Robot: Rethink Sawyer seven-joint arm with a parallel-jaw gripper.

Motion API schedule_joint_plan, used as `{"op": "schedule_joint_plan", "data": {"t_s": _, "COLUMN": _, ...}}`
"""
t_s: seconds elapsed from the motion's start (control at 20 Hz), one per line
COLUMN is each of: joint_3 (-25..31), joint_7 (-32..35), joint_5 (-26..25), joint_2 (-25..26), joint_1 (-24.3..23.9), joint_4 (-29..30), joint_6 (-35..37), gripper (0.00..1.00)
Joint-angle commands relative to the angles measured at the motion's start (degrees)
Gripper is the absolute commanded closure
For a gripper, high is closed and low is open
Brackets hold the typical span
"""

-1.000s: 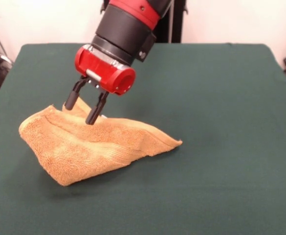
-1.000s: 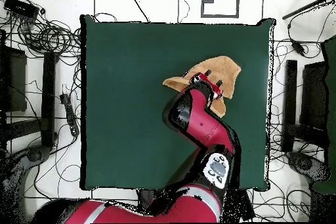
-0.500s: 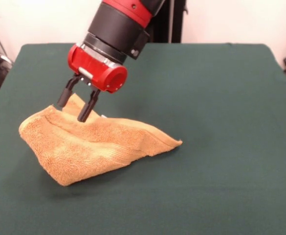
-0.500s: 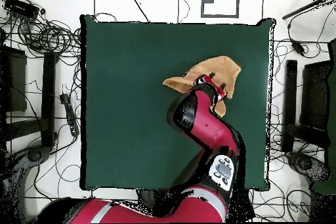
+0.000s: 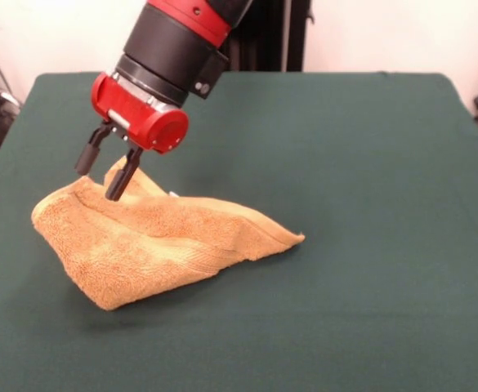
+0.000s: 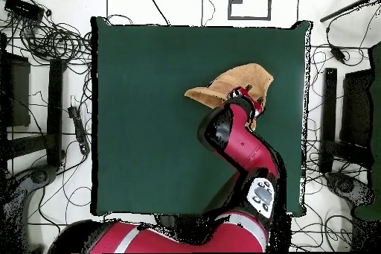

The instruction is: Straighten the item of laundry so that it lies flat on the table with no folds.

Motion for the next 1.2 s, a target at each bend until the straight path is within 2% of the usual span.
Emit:
{"op": "schedule_joint_plan", "data": {"t_s": 0.05, "joint_3": 4.4, "joint_7": 10.4, "joint_5": 1.2, "joint_2": 4.5, "joint_1": 1.8, "joint_4": 5.2, "joint_6": 5.6, "gripper": 0.00}}
{"op": "schedule_joint_plan", "data": {"t_s": 0.35, "joint_3": 5.7, "joint_7": 11.5, "joint_5": 0.4, "joint_2": 5.9, "joint_1": 0.8, "joint_4": 5.3, "joint_6": 2.4, "gripper": 0.00}}
{"op": "schedule_joint_plan", "data": {"t_s": 0.75, "joint_3": 3.5, "joint_7": 11.0, "joint_5": 2.4, "joint_2": 7.4, "joint_1": 2.4, "joint_4": 5.3, "joint_6": 4.0, "gripper": 0.00}}
{"op": "schedule_joint_plan", "data": {"t_s": 1.2, "joint_3": 2.7, "joint_7": 11.0, "joint_5": 2.1, "joint_2": 7.0, "joint_1": 2.6, "joint_4": 7.1, "joint_6": 5.5, "gripper": 0.00}}
